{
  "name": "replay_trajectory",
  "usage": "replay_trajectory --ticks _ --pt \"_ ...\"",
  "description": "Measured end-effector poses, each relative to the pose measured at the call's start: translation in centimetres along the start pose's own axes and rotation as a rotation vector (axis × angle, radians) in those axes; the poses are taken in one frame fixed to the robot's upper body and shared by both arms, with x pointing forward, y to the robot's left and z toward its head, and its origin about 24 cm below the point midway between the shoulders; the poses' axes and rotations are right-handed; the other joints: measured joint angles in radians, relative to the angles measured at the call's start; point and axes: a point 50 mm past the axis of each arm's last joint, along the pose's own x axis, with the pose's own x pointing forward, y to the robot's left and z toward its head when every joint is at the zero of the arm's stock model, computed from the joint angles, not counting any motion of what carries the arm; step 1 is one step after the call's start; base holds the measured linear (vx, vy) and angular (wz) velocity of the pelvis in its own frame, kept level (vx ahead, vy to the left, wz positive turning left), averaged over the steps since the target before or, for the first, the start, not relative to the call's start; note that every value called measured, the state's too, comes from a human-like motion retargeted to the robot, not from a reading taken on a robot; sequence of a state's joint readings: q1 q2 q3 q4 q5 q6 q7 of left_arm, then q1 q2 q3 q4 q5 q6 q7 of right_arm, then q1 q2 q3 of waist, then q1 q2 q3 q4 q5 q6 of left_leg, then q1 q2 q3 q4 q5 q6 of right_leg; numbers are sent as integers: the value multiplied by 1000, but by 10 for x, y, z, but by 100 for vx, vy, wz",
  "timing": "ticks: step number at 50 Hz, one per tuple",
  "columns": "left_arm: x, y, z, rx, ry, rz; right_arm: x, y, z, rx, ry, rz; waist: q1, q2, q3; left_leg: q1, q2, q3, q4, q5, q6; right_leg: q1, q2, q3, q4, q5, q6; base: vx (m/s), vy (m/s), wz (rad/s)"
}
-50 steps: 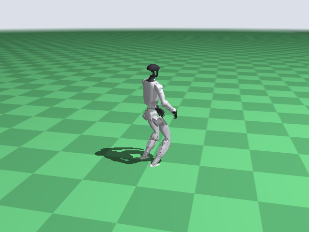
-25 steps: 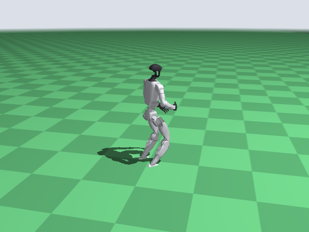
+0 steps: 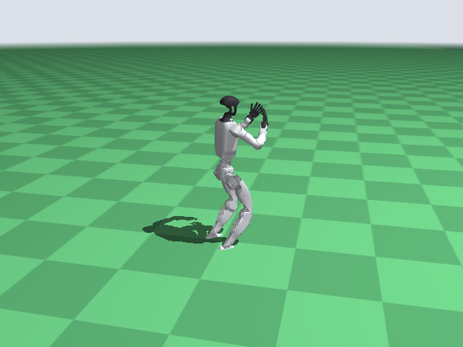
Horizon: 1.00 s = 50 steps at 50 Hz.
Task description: Sport exercise
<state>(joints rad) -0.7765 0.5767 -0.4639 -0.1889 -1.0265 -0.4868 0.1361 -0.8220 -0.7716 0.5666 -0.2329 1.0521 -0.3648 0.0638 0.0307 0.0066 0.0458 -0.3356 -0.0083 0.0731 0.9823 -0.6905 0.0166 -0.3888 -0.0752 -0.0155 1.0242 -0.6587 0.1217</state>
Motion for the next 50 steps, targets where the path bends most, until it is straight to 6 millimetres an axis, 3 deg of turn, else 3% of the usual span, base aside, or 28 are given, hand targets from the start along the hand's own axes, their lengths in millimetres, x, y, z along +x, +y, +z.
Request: replay_trajectory --ticks 4,7,10,13,17,20,25,30,33,37,43,50 --pt "27 5 4 118 -44 8 37 -14 34 -193 -121 -3 2 -5 11 4 21 10 23 -24 7 2 19 6 7 -3 0 1 3 -25" --pt "37 18 -2 227 -34 67 57 -30 48 -304 -172 -85 1 -10 22 4 33 16 44 -39 12 1 30 9 17 -7 -2 0 2 -22" --pt "36 38 -19 351 41 154 71 -57 51 -400 -156 -230 2 -18 35 2 45 22 65 -50 14 -3 38 11 29 -12 -4 0 1 -22" --pt "23 60 -42 478 167 230 77 -92 45 -509 -47 -396 8 -34 46 -3 55 30 82 -59 11 -10 44 12 40 -16 -5 0 0 -19" --pt "-13 83 -63 587 311 305 73 -136 37 -703 194 -562 30 -63 65 -11 67 42 98 -67 6 -25 51 17 54 -19 -5 0 0 -19" --pt "-51 97 -59 617 363 384 65 -161 46 -904 374 -632 60 -87 82 -19 70 52 97 -69 5 -39 53 22 55 -18 -4 0 1 -21" --pt "-130 114 -22 622 380 605 53 -186 89 -1248 562 -711 133 -128 115 -29 59 65 76 -68 19 -65 50 37 47 -17 2 0 1 -24" --pt "-200 120 27 597 366 858 44 -194 135 -1493 617 -765 207 -154 152 -44 44 70 64 -72 38 -94 43 47 49 -22 7 -1 1 -16" --pt "-232 121 49 583 363 984 40 -195 154 -1583 624 -785 237 -157 171 -57 38 69 66 -76 50 -111 39 46 55 -23 11 0 0 0" --pt "-258 121 65 560 359 1097 38 -195 172 -1656 612 -811 256 -152 191 -81 31 63 75 -79 65 -136 32 42 67 -21 18 0 0 0" --pt "-262 127 63 538 368 1141 35 -194 181 -1702 609 -815 252 -138 202 -122 20 55 88 -81 83 -177 18 32 85 -14 29 0 0 0" --pt "-224 140 27 512 396 1068 1 -209 154 -1628 701 -809 214 -128 189 -155 1 48 77 -75 97 -215 -4 19 94 -4 37 0 0 0"
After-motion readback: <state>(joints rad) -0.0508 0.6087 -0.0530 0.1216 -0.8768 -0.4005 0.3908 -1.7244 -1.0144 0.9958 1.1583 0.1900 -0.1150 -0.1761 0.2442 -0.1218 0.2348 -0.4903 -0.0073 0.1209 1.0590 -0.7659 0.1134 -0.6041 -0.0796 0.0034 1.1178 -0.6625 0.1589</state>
